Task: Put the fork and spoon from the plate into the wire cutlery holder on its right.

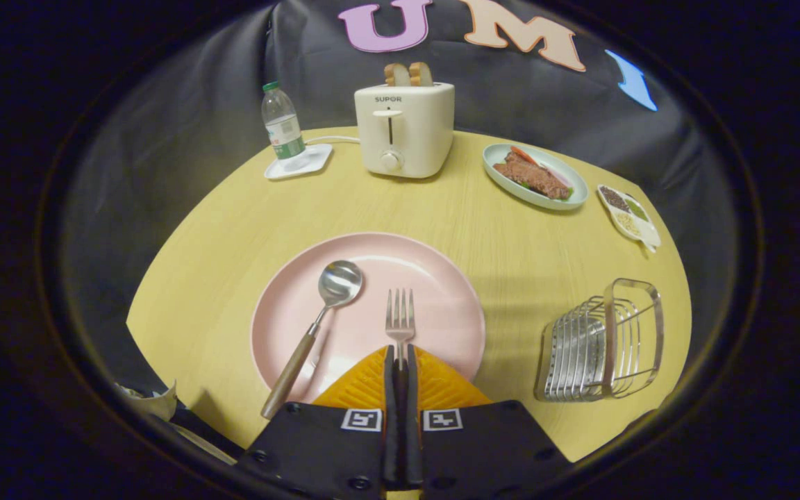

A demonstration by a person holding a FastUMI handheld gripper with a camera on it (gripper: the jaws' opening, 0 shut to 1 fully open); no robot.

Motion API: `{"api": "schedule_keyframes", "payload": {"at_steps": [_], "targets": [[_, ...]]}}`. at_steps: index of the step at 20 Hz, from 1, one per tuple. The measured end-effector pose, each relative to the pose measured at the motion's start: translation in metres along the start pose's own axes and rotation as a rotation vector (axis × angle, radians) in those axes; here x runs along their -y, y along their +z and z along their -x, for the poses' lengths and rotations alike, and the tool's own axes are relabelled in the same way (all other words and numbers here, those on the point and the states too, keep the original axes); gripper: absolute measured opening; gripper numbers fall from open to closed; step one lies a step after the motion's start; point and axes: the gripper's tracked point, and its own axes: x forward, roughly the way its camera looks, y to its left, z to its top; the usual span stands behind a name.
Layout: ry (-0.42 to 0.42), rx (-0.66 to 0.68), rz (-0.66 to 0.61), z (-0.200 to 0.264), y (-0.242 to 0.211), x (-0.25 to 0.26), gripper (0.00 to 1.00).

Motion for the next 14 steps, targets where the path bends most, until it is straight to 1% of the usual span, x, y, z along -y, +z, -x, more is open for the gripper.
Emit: {"api": "schedule_keyframes", "payload": {"at_steps": [4, 10, 14], "targets": [[0.021, -0.003, -0.011, 0.017, 0.018, 0.008, 0.08], [0.039, -0.003, -0.025, 0.051, 0.043, 0.033, 0.08], [0.047, -0.027, -0.043, 0.074, 0.046, 0.053, 0.08]]}}
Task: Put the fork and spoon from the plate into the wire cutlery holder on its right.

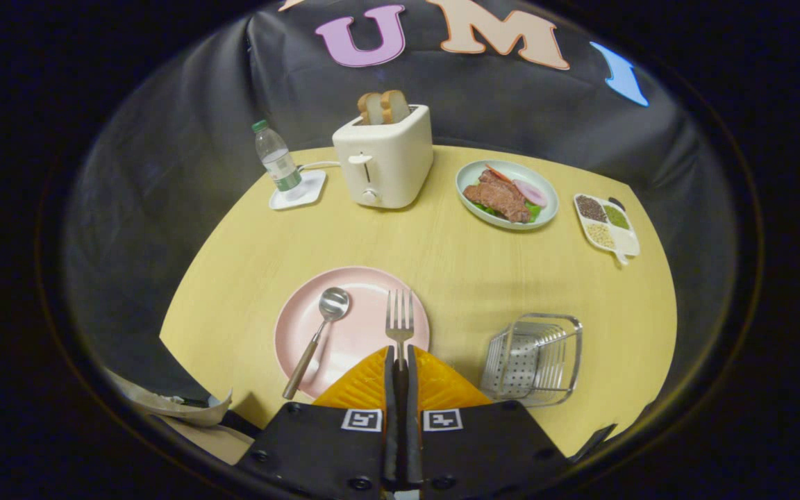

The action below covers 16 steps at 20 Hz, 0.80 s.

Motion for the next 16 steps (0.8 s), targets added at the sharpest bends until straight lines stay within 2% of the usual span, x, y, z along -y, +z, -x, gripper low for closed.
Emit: {"api": "schedule_keyframes", "payload": {"at_steps": [10, 16], "targets": [[-0.064, -0.016, 0.015, 0.041, 0.009, 0.078, 0.08], [-0.070, -0.081, 0.042, 0.046, -0.007, 0.107, 0.08]]}}
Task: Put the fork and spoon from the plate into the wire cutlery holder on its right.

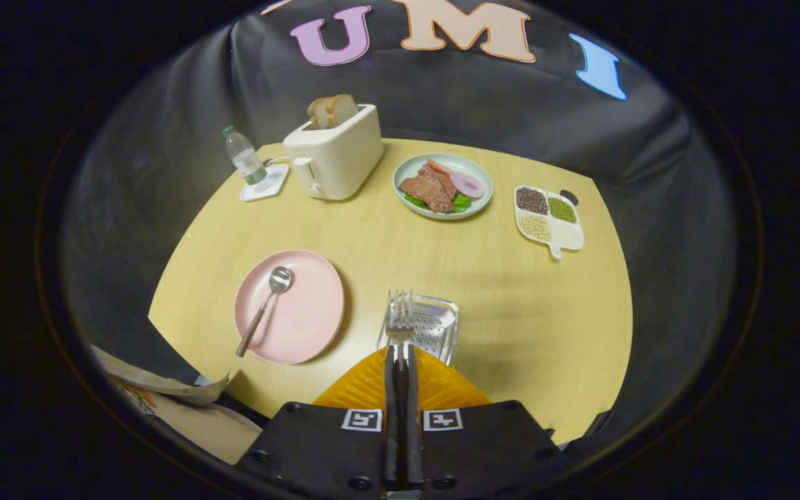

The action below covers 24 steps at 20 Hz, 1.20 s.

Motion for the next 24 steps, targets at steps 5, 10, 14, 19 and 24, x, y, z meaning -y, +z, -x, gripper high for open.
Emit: {"api": "schedule_keyframes", "payload": {"at_steps": [5, 10, 14, 19, 24], "targets": [[0.015, -0.096, 0.054, -0.021, -0.019, 0.007, 0.08], [0.020, -0.175, 0.108, -0.050, -0.028, 0.007, 0.08], [0.019, -0.216, 0.141, -0.062, -0.031, 0.005, 0.09], [-0.003, -0.170, 0.143, -0.069, -0.023, 0.002, 0.21], [-0.094, -0.010, 0.127, -0.055, -0.003, 0.006, 0.60]]}}
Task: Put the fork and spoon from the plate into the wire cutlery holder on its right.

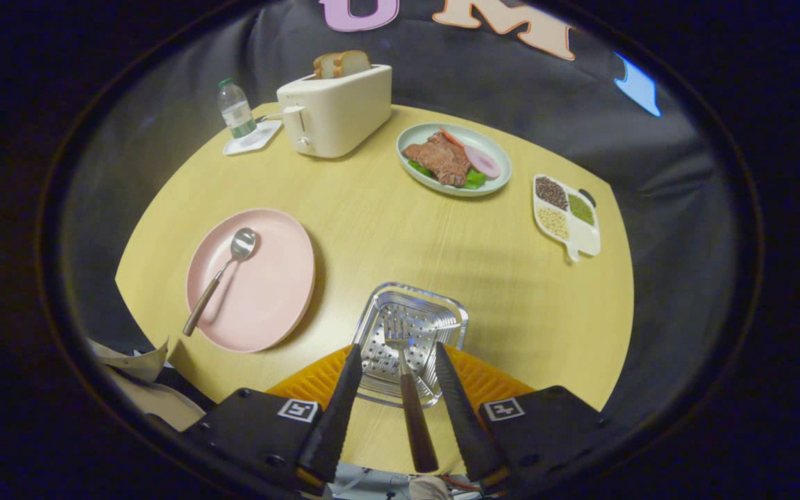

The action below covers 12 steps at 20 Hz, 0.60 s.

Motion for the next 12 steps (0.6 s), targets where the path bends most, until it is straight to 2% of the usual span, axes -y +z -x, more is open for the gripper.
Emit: {"api": "schedule_keyframes", "payload": {"at_steps": [5, 9, 12], "targets": [[-0.052, 0.118, -0.112, 0.025, 0.012, -0.004, 1.00], [-0.046, 0.261, -0.140, 0.045, 0.038, -0.034, 0.99], [-0.030, 0.312, -0.147, 0.050, 0.045, -0.065, 0.99]]}}
